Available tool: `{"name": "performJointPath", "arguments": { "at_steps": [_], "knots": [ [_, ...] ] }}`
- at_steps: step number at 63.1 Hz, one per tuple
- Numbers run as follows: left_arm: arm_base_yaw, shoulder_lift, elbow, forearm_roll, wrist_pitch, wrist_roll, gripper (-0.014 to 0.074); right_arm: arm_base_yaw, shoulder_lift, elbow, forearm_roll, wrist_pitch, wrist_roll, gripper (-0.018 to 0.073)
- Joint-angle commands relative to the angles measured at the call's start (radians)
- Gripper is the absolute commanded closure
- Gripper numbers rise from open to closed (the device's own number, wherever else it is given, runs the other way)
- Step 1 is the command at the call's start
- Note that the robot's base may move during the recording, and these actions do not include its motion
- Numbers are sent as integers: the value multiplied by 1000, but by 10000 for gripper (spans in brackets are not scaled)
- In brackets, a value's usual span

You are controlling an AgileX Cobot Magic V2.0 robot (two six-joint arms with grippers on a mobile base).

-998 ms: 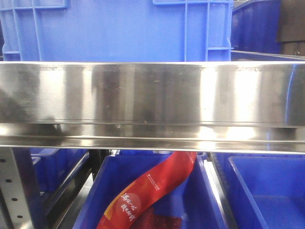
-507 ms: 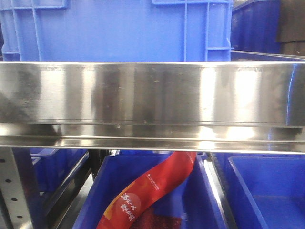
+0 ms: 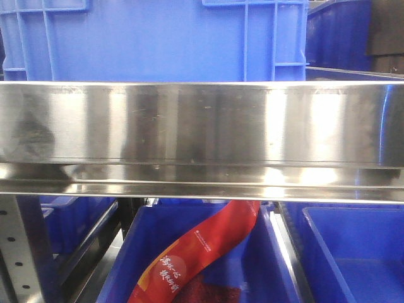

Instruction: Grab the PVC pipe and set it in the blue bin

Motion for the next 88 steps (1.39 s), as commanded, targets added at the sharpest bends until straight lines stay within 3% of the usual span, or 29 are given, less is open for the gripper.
{"name": "performJointPath", "arguments": {
  "at_steps": [1, 14, 40, 71, 88],
  "knots": [
    [5, -4, -2, -5, 10, -4, 707, -6, -3, 3, -1, -5, 1, 721],
    [5, -4, -2, -5, 89, -4, 707, -6, -3, 3, -1, 14, 1, 721],
    [5, -4, -2, -5, -66, -4, 707, -6, -3, 3, -1, -26, 1, 721],
    [5, -6, -2, -5, -68, -4, 707, -6, -3, 3, -1, -24, 1, 721],
    [5, -72, -2, -5, -75, -4, 707, -147, -3, 3, -1, -24, 1, 721]
  ]
}}
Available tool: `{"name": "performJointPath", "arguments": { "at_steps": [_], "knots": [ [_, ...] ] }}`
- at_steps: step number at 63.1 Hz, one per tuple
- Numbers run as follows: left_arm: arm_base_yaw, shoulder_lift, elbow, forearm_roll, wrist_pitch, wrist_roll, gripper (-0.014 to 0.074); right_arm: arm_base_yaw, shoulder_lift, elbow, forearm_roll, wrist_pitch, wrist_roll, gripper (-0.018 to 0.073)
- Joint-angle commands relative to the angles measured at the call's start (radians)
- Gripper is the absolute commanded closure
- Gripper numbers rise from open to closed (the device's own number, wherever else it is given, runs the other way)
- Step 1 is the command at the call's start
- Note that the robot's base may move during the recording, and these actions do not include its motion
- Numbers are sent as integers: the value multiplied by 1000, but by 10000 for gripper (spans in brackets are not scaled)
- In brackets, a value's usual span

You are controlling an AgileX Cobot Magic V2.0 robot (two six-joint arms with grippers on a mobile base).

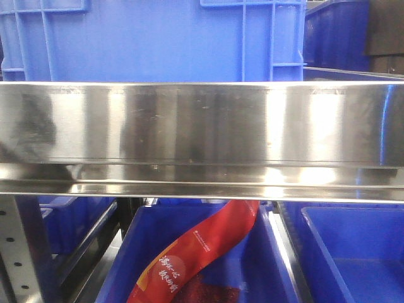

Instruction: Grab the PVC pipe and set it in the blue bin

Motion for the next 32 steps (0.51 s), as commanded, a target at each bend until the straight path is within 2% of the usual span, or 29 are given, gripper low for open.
{"name": "performJointPath", "arguments": {
  "at_steps": [1, 8, 32],
  "knots": [
    [5, -9, -3, -5, -28, -4, 707, -55, -3, 3, -1, -21, -1, 721],
    [3, -9, -3, -5, -34, -4, 707, -91, -3, 3, -1, -21, -1, 721],
    [5, -9, -3, -5, -35, -4, 707, -118, -3, 3, -1, -21, -1, 721]
  ]
}}
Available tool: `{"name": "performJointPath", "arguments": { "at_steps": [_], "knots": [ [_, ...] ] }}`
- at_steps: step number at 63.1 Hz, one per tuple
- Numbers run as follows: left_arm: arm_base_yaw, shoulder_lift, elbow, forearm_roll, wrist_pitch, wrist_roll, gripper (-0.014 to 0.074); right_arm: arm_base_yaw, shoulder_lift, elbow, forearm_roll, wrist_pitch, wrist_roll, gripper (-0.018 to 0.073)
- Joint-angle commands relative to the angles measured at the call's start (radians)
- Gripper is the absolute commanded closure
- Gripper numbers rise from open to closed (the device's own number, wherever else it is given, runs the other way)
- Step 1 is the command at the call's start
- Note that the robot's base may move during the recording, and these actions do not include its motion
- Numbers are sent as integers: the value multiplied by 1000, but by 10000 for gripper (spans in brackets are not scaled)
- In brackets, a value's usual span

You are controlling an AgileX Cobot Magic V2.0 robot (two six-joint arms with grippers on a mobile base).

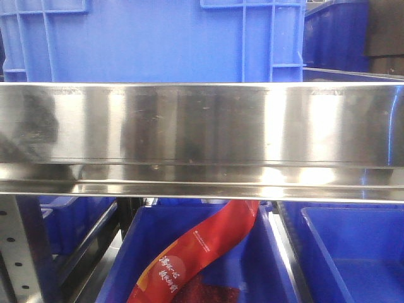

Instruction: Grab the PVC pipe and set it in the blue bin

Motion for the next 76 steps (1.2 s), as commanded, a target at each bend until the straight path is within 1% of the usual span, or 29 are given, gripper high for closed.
{"name": "performJointPath", "arguments": {
  "at_steps": [1, 76],
  "knots": [
    [5, -5, -3, -4, -21, -4, 707, -5, -3, 3, -1, -21, -1, 721],
    [13, -5, -3, -4, -21, -4, 707, -1, -3, 3, -1, -21, -1, 721]
  ]
}}
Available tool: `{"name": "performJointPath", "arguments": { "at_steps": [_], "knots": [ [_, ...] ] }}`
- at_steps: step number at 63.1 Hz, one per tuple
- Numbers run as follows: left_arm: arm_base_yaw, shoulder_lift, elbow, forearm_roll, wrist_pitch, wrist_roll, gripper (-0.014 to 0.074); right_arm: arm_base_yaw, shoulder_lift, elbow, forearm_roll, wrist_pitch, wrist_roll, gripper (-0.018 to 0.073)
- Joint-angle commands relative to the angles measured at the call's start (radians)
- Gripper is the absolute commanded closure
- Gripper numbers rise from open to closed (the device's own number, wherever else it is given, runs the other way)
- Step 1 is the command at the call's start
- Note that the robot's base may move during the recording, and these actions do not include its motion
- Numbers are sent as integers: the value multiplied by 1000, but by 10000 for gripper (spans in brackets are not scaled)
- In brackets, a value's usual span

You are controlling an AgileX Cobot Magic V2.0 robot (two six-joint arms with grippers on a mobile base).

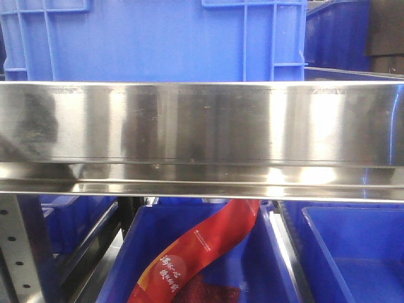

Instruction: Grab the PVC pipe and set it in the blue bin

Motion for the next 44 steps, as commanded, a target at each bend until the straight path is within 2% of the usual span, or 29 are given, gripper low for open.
{"name": "performJointPath", "arguments": {
  "at_steps": [1, 44],
  "knots": [
    [3, -5, -3, -3, -20, -4, 707, -1, -3, 3, -1, -19, -1, 721],
    [3, -5, -3, -3, -20, -4, 707, -1, -3, 3, -1, -19, -1, 721]
  ]
}}
